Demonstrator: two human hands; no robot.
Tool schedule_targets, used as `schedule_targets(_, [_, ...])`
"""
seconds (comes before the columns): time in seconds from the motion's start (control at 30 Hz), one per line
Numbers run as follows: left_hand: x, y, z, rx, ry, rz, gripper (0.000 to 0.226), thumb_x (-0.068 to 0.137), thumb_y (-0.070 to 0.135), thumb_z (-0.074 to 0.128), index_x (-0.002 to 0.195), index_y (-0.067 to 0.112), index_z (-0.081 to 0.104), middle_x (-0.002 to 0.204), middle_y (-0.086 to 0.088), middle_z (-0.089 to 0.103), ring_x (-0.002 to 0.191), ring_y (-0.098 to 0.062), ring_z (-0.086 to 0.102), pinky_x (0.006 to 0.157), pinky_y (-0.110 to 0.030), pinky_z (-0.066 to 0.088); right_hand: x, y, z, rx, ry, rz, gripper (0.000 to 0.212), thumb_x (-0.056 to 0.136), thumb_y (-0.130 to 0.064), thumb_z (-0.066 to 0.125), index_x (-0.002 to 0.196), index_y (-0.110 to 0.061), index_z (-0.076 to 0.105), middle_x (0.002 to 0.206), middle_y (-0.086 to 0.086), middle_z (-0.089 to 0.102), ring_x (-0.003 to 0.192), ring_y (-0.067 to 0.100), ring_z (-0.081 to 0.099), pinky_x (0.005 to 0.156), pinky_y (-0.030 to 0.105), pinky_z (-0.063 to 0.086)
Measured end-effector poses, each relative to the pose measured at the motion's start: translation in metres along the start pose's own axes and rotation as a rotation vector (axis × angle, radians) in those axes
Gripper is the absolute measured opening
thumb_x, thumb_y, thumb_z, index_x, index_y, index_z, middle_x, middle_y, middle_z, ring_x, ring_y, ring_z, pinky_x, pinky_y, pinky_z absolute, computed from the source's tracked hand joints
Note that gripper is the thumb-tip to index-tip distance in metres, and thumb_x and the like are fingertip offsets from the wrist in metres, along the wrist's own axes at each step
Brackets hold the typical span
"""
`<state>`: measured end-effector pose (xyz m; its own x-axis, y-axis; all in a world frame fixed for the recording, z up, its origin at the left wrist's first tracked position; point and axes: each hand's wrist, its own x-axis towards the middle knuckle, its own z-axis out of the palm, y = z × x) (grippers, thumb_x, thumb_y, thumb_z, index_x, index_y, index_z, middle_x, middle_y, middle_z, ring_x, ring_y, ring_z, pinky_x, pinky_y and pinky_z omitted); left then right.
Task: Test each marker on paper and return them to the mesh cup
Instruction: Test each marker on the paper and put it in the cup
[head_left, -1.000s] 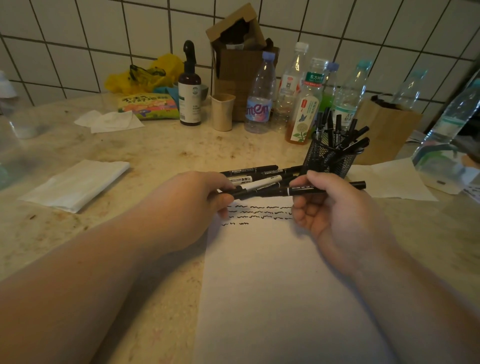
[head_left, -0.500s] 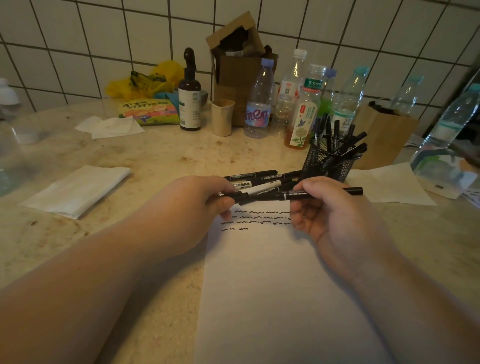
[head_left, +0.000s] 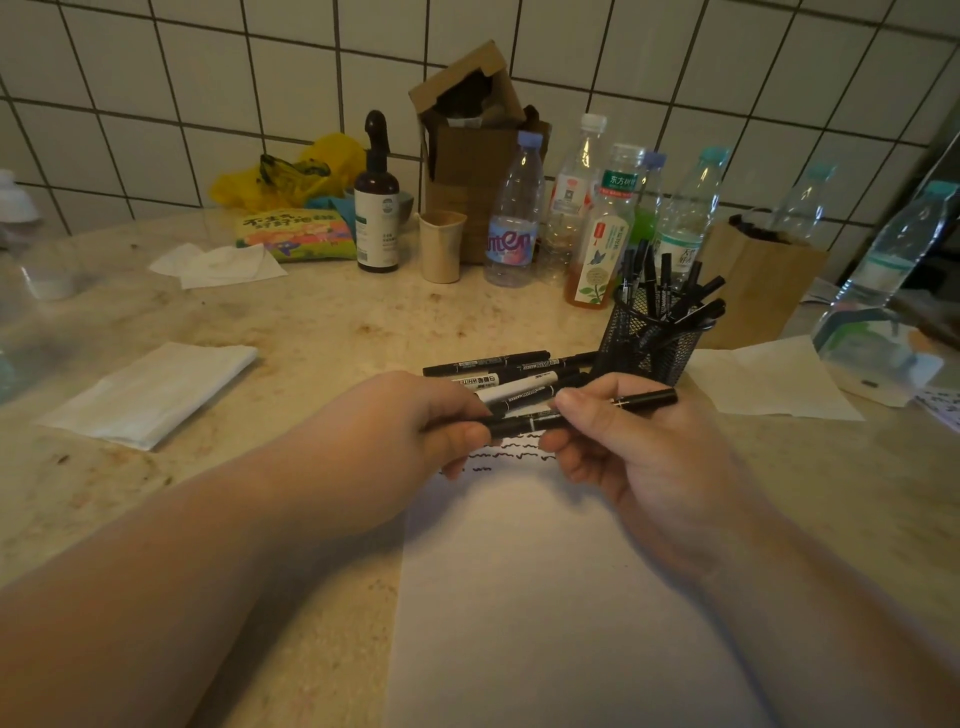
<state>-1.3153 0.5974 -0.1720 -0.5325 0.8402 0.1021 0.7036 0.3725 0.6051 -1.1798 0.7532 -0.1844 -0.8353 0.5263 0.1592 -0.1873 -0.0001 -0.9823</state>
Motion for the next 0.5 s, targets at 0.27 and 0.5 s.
schedule_targets(0.27, [-0.0021,0.0012,-0.0065,-0.201,-0.163,-0.007,0.023,0.096,0.026,0.056,0.083,0.033,0.073,0.064,0.010,0.066,0.059,0.000,0.054,0.067,-0.026,0.043,-0.0018,-0.0044,-0.0037,-0.054,-0.100,-0.033,0.015,0.080,-0.023,0.069,0.081,-0.010,0.076,0.069,0.016,0.070,0.060,0.021,0.063,0.057,0.028,0.052])
schedule_targets(0.5, [0.0068,-0.0053,-0.0011,-0.026,-0.038,-0.026,0.013,0.093,0.044,0.055,0.091,0.039,0.067,0.080,0.014,0.069,0.071,-0.002,0.060,0.072,-0.026,0.050,-0.0023,-0.0065,-0.0054,-0.121,-0.009,-0.115,0.022,0.088,-0.033,0.056,0.088,-0.020,0.074,0.063,0.007,0.062,0.056,0.017,0.053,0.054,0.026,0.044])
